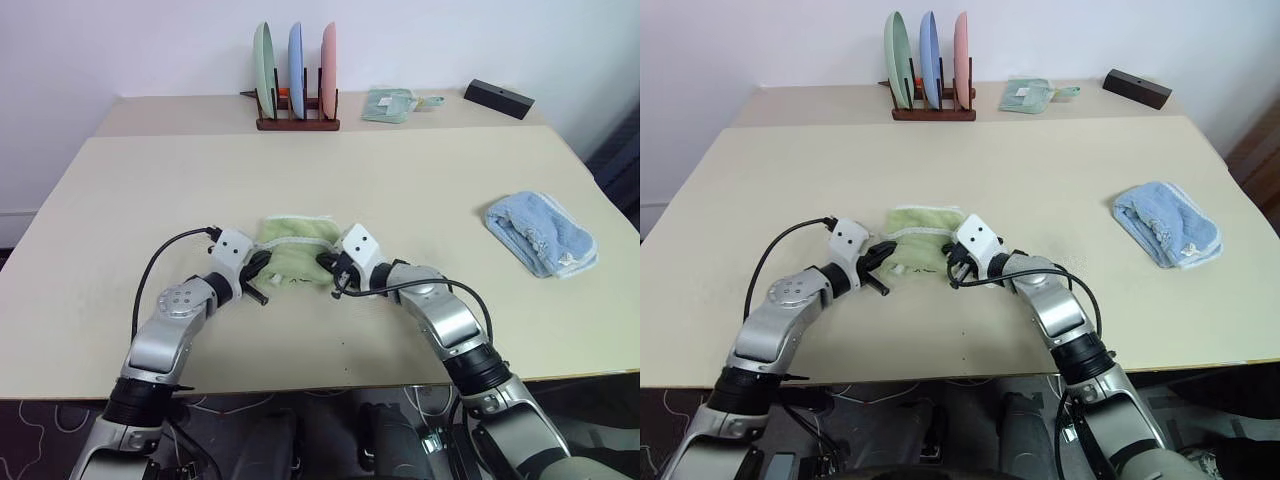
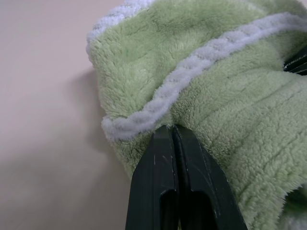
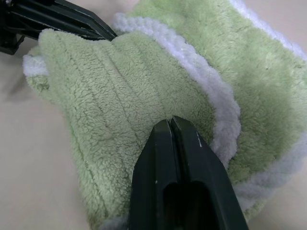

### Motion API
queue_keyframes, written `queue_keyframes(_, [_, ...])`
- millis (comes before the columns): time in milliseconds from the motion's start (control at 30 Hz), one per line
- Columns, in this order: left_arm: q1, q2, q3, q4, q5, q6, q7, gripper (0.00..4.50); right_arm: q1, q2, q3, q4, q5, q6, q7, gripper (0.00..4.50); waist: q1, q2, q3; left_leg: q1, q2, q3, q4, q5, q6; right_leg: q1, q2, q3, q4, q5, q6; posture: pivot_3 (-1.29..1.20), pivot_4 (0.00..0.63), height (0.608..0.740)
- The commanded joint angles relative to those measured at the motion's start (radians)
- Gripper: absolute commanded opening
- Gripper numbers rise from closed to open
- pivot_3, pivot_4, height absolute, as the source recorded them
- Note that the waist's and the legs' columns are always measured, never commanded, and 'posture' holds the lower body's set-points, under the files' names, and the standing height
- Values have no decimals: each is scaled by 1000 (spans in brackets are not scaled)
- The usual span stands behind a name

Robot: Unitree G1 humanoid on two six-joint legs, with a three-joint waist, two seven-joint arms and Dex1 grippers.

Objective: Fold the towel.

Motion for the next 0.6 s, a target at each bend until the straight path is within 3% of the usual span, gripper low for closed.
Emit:
queue_keyframes(33, [14, -15, 129, -122, -167, 94, -24, 524, -10, -45, -53, -135, 65, -35, 81, 1700, 0, 0, 0, -1, 0, 0, 0, 0, 0, -1, 0, 0, 0, 0, 0, 0, 150, 740])
queue_keyframes(100, [5, -17, 240, -175, -273, 169, 8, 1242, -12, -93, -90, -191, 97, -22, 117, 2661, 1, -1, 1, -2, 0, 0, 0, 0, 0, -2, 0, 0, 0, 0, 0, 0, 150, 740])
queue_keyframes(233, [-17, -1, 368, -199, -395, 322, 83, 3221, -9, -166, -131, -230, 116, -25, 154, 4500, 1, -1, 1, -2, 1, -1, 1, 0, 0, -2, 0, 0, 0, 0, 0, 0, 150, 740])
queue_keyframes(300, [-28, 7, 399, -194, -435, 415, 130, 4216, -9, -188, -139, -229, 113, -35, 163, 4500, 1, -1, 1, -2, 1, -1, 1, 0, 0, -2, 0, 0, 0, 0, 0, 0, 150, 740])
queue_keyframes(333, [-43, -6, 427, -176, -487, 492, 165, 4443, -11, -199, -144, -223, 110, -41, 165, 4500, 1, -1, 1, -2, 0, -1, 1, 0, 0, -2, 0, 0, 0, 0, 0, 0, 150, 740])
queue_keyframes(533, [-118, -99, 514, -50, -624, 678, 293, 4443, 3, -239, -150, -215, 111, -77, 199, 4500, 4, -2, 1, -2, 0, -1, 1, 0, 0, -1, 0, 0, 0, 0, 0, 0, 150, 740])
queue_keyframes(600, [-136, -99, 470, -11, -609, 700, 285, 4443, 26, -269, -149, -244, 124, -76, 236, 4500, 3, -2, 1, -2, 0, -1, 1, 0, 0, -1, 0, 0, 0, 0, 0, 0, 150, 740])
